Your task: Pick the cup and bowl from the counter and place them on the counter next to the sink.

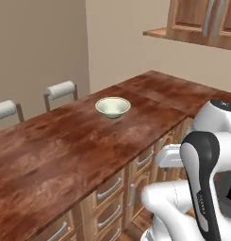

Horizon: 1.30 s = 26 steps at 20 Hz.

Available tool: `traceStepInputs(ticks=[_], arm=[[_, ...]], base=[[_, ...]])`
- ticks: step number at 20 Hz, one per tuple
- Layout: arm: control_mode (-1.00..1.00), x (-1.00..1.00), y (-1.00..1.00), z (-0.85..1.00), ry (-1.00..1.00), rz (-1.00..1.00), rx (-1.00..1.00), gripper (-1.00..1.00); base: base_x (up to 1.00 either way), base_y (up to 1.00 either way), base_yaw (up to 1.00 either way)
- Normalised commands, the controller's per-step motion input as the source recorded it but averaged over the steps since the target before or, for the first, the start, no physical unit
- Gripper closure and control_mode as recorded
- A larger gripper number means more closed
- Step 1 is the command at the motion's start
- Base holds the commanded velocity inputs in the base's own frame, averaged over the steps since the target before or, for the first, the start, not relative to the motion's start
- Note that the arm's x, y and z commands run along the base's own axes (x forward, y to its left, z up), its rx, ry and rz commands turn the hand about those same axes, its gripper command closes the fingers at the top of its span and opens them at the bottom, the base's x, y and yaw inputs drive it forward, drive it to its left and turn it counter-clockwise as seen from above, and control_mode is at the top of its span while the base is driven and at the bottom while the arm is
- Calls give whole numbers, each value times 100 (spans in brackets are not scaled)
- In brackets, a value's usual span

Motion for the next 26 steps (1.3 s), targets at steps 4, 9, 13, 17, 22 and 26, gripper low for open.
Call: traceStepInputs(ticks=[4,9,13,17,22,26], arm=[[100,0,0,0,0,0,0,-100],[100,0,0,0,0,0,0,-100],[100,0,0,0,0,0,0,-100],[100,0,0,0,0,0,0,-100],[100,0,0,0,0,0,0,-100],[100,0,0,0,0,0,0,-100]], base=[[100,0,49],[100,0,49],[99,-4,45],[78,-26,25],[64,-39,18],[18,-57,8]])
